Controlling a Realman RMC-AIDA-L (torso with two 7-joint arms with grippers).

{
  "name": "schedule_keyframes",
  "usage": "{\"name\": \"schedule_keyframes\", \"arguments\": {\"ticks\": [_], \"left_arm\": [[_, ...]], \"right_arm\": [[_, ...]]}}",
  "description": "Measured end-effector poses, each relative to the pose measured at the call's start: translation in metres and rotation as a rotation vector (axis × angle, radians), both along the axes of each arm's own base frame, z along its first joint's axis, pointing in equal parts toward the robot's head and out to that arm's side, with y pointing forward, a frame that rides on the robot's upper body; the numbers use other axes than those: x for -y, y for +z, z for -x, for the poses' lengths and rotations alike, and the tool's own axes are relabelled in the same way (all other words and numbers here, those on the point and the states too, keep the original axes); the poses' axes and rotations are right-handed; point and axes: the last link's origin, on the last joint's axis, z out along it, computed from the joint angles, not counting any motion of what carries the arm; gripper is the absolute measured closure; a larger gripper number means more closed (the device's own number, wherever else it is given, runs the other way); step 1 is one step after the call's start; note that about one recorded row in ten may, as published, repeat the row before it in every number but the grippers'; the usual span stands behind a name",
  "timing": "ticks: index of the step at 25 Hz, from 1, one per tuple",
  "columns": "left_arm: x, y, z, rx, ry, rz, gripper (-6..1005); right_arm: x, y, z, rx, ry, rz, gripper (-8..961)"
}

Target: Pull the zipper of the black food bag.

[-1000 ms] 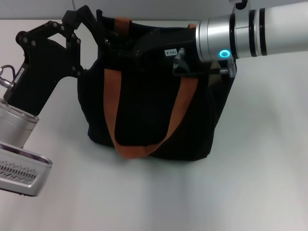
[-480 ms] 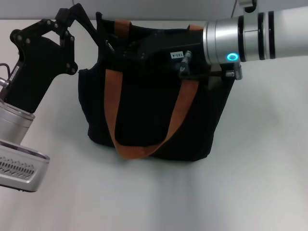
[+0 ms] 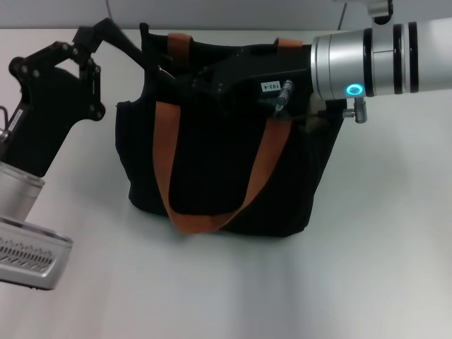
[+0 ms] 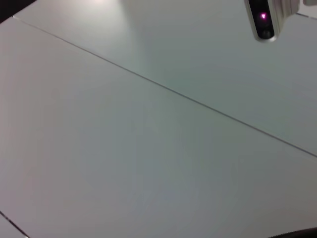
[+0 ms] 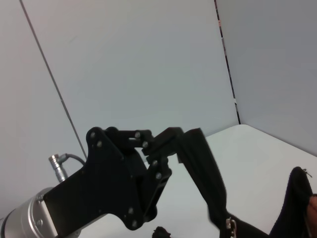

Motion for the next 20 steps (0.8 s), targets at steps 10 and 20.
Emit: {"name": "schedule_keyframes", "arguments": {"ticks": [10,20], "left_arm": [[0.007,0.004,0.011,0.004,0.048,-0.024,940],[0.007,0.001,0.013,-0.008,0.065,-0.009,937]], "right_arm": [[0.001,0.007,-0.009,0.017,-0.027,-0.002,953],[0.011,0.025,-0.008,0.012,0.036,-0.021,931]]}}
